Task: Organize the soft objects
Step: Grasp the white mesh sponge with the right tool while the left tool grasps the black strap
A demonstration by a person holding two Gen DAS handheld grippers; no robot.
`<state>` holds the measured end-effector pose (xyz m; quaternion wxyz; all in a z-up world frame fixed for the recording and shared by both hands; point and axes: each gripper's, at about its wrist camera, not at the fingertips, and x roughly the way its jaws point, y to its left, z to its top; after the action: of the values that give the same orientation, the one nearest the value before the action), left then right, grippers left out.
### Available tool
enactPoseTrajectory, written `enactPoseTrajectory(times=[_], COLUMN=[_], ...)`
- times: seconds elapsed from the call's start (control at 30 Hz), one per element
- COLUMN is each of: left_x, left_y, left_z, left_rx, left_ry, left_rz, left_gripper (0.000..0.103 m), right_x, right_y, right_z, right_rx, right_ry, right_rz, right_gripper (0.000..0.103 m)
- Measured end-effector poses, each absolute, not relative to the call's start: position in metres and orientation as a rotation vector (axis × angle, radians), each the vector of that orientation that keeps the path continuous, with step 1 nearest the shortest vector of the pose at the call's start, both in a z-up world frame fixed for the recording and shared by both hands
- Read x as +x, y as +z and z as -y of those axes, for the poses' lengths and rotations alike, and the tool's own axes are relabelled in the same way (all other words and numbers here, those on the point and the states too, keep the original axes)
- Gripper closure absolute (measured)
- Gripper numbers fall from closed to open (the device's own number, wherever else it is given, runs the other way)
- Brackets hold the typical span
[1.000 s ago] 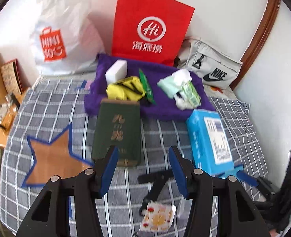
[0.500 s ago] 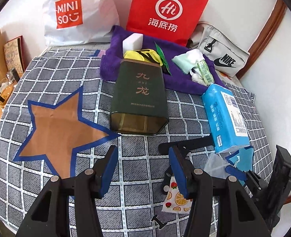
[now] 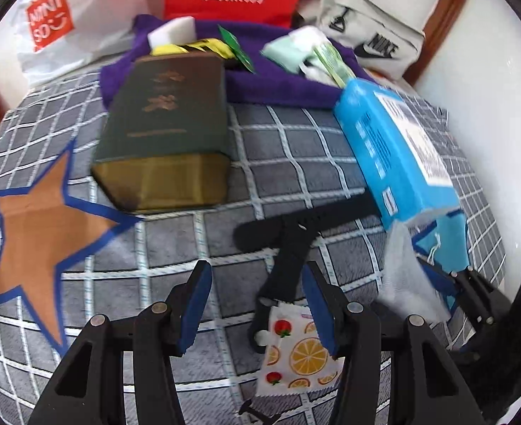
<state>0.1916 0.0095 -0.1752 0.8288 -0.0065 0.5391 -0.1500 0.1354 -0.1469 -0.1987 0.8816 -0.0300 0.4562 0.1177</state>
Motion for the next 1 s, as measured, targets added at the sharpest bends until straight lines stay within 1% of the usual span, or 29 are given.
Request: enactPoseTrajectory(times=[0.07, 0.1, 0.17, 0.23, 0.27, 0.3, 0.37, 0.47, 0.53, 0.7, 0.8, 0.87, 1.0], left_x=[0.192, 0.192, 0.193, 0.192, 0.191, 0.189, 0.186, 0.184, 0.184, 0.183, 0.185, 0.185, 0.18], left_y=[-0.18, -0.182, -0.183, -0.184, -0.185, -0.186, -0.185, -0.184, -0.184, -0.184, -0.186, -0.184, -0.175], left_z=[-0.002, 0.003, 0.011, 0.021, 0.027, 0.033, 0.041, 0.042, 0.035, 0.028, 0.031, 0.03, 0.019], left_rx=[0.003, 0.019, 0.072, 0.136, 0.173, 0.219, 0.238, 0.246, 0.211, 0.172, 0.159, 0.146, 0.098], left_ry=[-0.338, -0.347, -0.328, -0.31, -0.302, -0.296, -0.33, -0.321, -0.3, -0.29, -0.265, -0.252, -0.228], left_rz=[-1.157, -1.158, -1.149, -1.142, -1.132, -1.115, -1.108, -1.113, -1.126, -1.117, -1.102, -1.107, -1.098], left_gripper=[0.052, 0.052, 0.052, 0.052, 0.056, 0.066, 0.082, 0.082, 0.08, 0.079, 0.083, 0.083, 0.083], right_x=[0.135, 0.134, 0.133, 0.132, 0.131, 0.131, 0.128, 0.128, 0.128, 0.128, 0.128, 0.127, 0.122], right_y=[-0.197, -0.196, -0.196, -0.195, -0.195, -0.196, -0.197, -0.198, -0.198, -0.198, -0.198, -0.196, -0.191], right_z=[0.157, 0.163, 0.171, 0.18, 0.183, 0.182, 0.185, 0.188, 0.191, 0.194, 0.193, 0.193, 0.203], right_rx=[-0.039, -0.027, -0.003, 0.02, 0.029, 0.034, 0.041, 0.055, 0.079, 0.095, 0.095, 0.088, 0.134], right_ry=[0.231, 0.225, 0.221, 0.223, 0.229, 0.235, 0.257, 0.278, 0.286, 0.303, 0.298, 0.286, 0.273], right_rz=[-0.945, -0.944, -0.946, -0.948, -0.949, -0.949, -0.943, -0.937, -0.942, -0.944, -0.945, -0.948, -0.97], right_gripper=[0.064, 0.069, 0.086, 0.092, 0.092, 0.092, 0.092, 0.092, 0.092, 0.092, 0.093, 0.098, 0.098])
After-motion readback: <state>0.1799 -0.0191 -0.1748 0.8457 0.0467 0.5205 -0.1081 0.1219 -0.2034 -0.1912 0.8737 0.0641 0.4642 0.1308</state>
